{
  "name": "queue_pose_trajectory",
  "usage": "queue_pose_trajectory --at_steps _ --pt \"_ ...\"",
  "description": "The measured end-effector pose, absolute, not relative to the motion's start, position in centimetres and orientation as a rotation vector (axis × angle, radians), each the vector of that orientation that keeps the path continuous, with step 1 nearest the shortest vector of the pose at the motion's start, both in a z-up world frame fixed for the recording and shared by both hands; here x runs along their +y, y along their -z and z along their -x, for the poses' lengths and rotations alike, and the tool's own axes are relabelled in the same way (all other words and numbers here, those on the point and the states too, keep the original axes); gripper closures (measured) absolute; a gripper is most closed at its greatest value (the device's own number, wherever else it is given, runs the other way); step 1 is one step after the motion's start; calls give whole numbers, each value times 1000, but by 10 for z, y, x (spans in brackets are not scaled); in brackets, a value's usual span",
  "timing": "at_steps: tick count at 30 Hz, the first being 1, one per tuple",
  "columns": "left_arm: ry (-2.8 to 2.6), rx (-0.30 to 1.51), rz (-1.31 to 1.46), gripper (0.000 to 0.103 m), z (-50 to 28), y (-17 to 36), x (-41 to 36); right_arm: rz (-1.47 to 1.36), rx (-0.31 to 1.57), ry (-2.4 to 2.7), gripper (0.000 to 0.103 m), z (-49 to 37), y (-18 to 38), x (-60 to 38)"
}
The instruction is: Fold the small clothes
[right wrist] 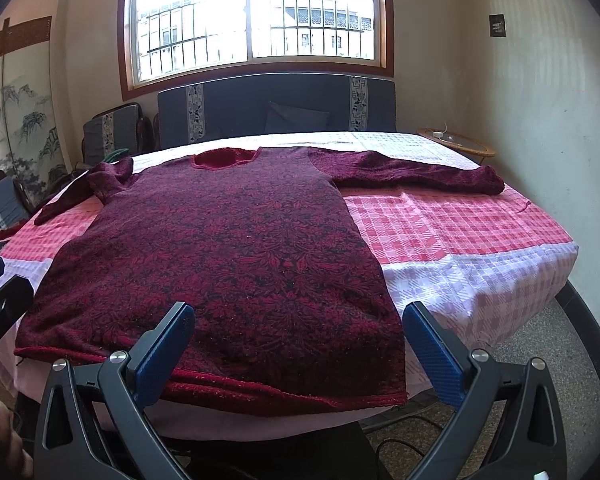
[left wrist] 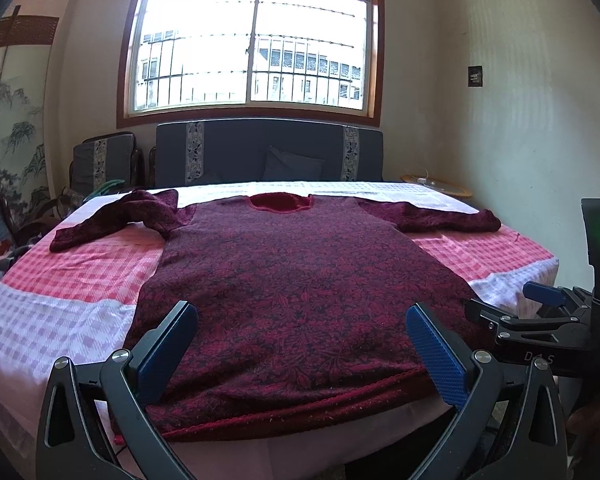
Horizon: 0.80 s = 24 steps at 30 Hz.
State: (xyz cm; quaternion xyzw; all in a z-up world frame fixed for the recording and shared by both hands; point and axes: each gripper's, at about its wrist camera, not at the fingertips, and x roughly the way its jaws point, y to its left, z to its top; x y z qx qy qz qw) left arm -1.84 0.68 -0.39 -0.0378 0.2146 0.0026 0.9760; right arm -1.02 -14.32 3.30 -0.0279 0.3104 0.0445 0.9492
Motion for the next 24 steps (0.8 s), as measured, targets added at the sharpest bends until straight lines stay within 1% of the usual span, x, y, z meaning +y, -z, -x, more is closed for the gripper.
queue_pose_trajectory --at_steps 8,17,24 --pt "-10 438 70 0 16 5 12 96 648 -88 0 8 -31 -139" --pt "-42 432 -24 0 10 2 5 108 674 -96 0 3 -29 -137" --pt "-61 392 -64 0 2 -13 7 131 696 -94 0 -8 -29 -133"
